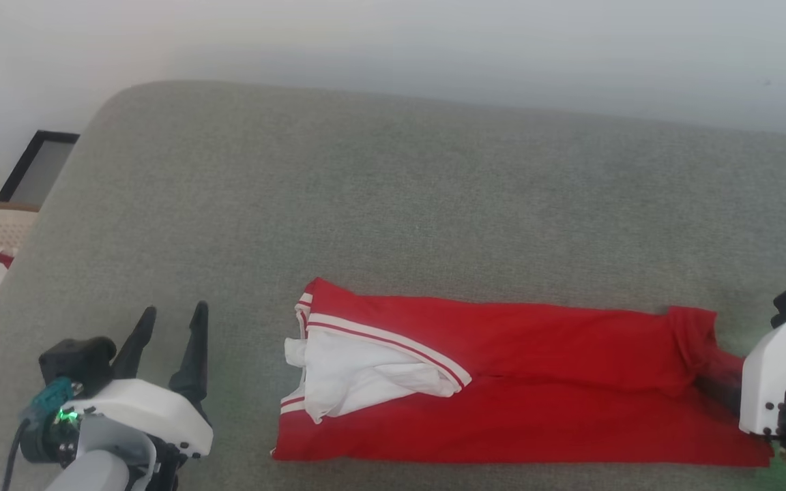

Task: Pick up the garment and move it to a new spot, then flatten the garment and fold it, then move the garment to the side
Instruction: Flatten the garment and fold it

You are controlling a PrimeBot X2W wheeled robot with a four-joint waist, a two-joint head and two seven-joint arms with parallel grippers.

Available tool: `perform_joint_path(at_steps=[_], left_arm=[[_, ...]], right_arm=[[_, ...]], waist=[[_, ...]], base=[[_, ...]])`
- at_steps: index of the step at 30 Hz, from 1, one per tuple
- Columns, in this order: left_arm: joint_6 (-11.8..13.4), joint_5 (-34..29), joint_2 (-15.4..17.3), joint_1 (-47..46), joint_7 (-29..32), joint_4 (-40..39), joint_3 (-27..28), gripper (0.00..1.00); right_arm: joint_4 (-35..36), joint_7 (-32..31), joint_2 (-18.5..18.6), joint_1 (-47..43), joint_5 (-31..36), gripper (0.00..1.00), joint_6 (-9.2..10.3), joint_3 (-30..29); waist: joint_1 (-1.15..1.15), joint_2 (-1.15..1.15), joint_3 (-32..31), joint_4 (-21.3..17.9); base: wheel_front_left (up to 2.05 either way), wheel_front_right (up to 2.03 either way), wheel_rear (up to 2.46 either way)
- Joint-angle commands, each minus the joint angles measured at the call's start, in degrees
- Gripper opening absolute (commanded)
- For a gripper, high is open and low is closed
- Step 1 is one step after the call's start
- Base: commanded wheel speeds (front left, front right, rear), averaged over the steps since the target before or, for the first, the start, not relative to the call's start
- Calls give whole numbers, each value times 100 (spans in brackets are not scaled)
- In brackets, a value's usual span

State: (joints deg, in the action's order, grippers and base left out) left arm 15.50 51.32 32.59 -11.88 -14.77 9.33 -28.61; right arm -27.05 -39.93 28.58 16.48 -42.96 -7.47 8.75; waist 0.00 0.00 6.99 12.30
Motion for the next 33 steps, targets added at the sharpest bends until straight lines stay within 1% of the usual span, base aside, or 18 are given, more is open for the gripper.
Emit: perform_joint_path(at_steps=[1,3,4,5,6,10,12,16,23,28,33], left_arm=[[-10,-95,-57,103,-38,15,107,100],[-82,-197,-176,162,-50,-3,302,100],[-127,-288,-223,201,-52,-24,393,100],[-174,-388,-285,248,-53,-39,492,100],[-218,-477,-358,286,-43,-54,597,100],[-373,-810,-619,427,-45,-84,1047,100],[-448,-925,-732,516,-45,-48,1234,100],[-638,-1168,-960,655,-46,-6,1568,100],[-937,-1525,-1271,770,-46,37,2002,100],[-1081,-1767,-1447,789,-47,67,2281,100],[-1228,-1890,-1579,805,-47,123,2472,100]], right_arm=[[-152,-40,-238,-20,-93,100,-4,154],[-284,-110,-349,27,-217,100,-18,267],[-279,-120,-339,44,-196,41,-18,393],[-289,-189,-353,39,-256,0,-18,527],[-256,-228,-340,22,-320,0,-20,633],[-234,-43,-159,127,-477,0,-15,651],[-210,31,-122,197,-611,0,-14,597],[-175,156,117,301,-724,0,-1,489],[-383,381,634,362,-677,0,2,125],[-657,569,1045,454,-496,0,2,-150],[-849,664,1193,574,-308,0,1,-259]], waist=[[0,0,36,33],[0,0,62,60],[0,0,79,82],[0,0,87,95],[0,0,96,108],[0,0,103,138],[0,0,88,126],[0,0,31,65],[0,0,-61,-85],[0,0,-86,-200],[0,0,-124,-295]], base=[[0,0,0],[0,0,0],[0,0,0],[0,0,0],[0,0,0],[0,0,0],[0,0,0],[0,0,0],[0,0,0],[0,0,0],[0,0,0]])
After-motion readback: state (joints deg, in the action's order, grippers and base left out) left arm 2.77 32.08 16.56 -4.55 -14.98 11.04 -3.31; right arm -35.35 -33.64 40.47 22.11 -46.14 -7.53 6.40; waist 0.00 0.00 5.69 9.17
